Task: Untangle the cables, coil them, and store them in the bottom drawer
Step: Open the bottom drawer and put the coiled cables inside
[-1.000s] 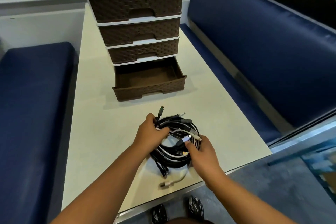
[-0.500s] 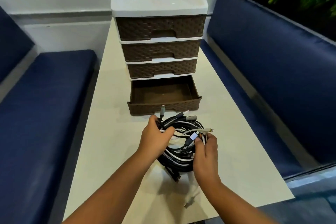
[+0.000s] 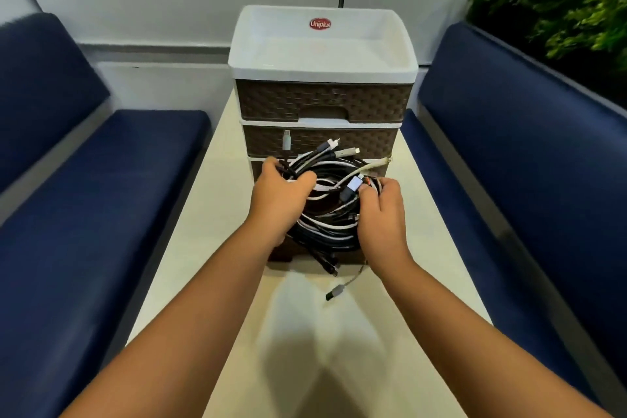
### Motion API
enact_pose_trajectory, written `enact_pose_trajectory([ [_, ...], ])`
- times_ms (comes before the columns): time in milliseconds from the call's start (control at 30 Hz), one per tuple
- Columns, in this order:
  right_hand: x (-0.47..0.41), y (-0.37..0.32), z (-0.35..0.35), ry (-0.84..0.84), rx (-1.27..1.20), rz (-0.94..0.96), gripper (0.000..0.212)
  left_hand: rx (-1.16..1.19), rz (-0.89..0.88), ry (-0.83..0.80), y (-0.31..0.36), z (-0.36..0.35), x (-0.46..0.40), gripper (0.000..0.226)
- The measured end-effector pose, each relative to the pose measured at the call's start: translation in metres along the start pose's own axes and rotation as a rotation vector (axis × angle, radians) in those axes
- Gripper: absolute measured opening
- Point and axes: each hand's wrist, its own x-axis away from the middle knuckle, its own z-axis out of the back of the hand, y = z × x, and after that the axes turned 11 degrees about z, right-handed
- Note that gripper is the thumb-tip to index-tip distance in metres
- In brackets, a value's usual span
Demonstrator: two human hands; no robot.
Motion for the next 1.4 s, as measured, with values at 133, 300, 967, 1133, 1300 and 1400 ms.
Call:
enact_pose_trajectory([
  [133,-0.022,0.019,-0.003,-0.100,0.063,-0.119,0.013,0.071,0.183,-0.025,-0.024,-0.012,-0.020,0.041],
  [300,-0.036,0.045,-0.011,-0.222,0.088,-0.366,0.026,0.036,0.442,-0.135,-0.045,-0.022,-0.048,0.084],
  [967,-0.076,0.099,-0.038,-0.425,0.101,-0.666,0.043,-0.283,0.716,-0.325,-0.088,-0.047,-0.136,0.088],
  [1133,-0.073,0.087,-0.024,-0.464,0.434,-0.323,0.051,-0.268,0.709,-0.315,-0.082,-0.045,-0.127,0.076],
  [1300,-0.045,0.056,0.030,-0.496,0.547,0.364,0.009,-0.226,0.702,-0.308,-0.081,-0.044,-0.128,0.062],
  [1400,-0.023,0.064,0.048,-0.770,0.581,0.517,0.008,-0.246,0.713,-0.330,-0.082,-0.045,-0.129,0.076],
])
